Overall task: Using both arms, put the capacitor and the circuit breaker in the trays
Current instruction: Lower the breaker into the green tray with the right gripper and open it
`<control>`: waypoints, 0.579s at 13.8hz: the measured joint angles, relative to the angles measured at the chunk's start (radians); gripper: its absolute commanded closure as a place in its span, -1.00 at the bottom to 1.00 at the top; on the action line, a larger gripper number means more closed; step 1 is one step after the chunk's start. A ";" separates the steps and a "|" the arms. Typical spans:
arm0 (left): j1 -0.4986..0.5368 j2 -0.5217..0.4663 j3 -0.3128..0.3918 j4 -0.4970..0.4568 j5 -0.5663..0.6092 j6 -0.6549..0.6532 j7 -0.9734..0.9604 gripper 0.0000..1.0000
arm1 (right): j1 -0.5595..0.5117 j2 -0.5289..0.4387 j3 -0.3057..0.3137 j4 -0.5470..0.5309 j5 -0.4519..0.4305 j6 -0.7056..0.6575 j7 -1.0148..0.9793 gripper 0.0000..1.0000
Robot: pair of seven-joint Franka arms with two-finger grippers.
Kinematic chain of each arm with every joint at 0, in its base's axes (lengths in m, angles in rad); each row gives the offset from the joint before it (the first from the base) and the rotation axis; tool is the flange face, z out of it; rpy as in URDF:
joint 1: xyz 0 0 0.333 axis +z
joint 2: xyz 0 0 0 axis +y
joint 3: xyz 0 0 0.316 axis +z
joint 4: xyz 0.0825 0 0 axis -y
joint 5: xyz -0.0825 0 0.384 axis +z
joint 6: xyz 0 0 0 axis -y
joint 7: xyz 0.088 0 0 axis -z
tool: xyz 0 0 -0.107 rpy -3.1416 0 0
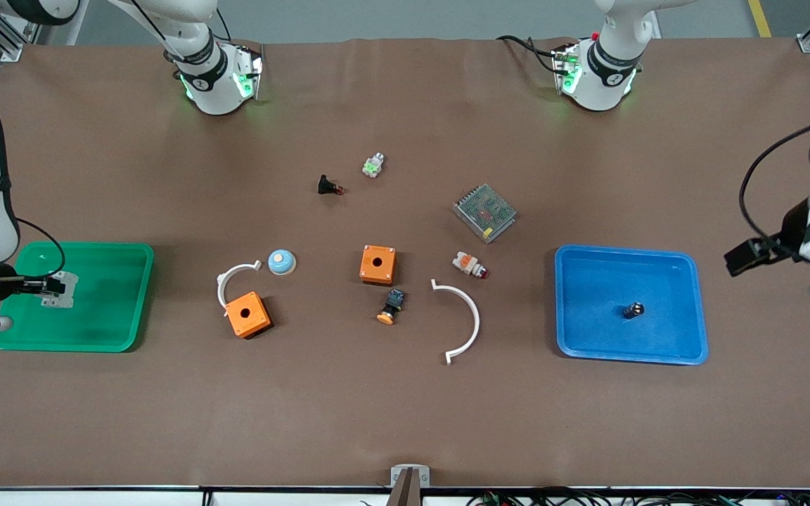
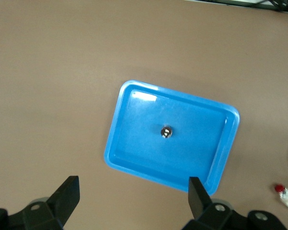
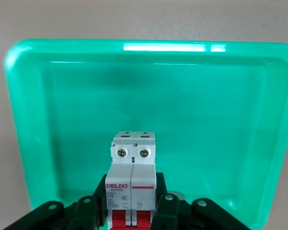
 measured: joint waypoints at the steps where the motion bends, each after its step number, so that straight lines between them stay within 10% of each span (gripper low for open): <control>1: 0.000 -0.030 0.001 0.002 -0.022 -0.030 0.016 -1.00 | -0.004 0.023 0.001 0.008 0.000 0.012 -0.008 0.78; 6: -0.054 -0.148 0.093 -0.003 -0.105 -0.173 0.132 -1.00 | -0.005 0.122 0.009 0.099 0.009 0.039 -0.006 0.71; 8: -0.170 -0.182 0.206 -0.022 -0.111 -0.202 0.136 -1.00 | -0.005 0.133 0.010 0.108 0.011 0.044 -0.003 0.29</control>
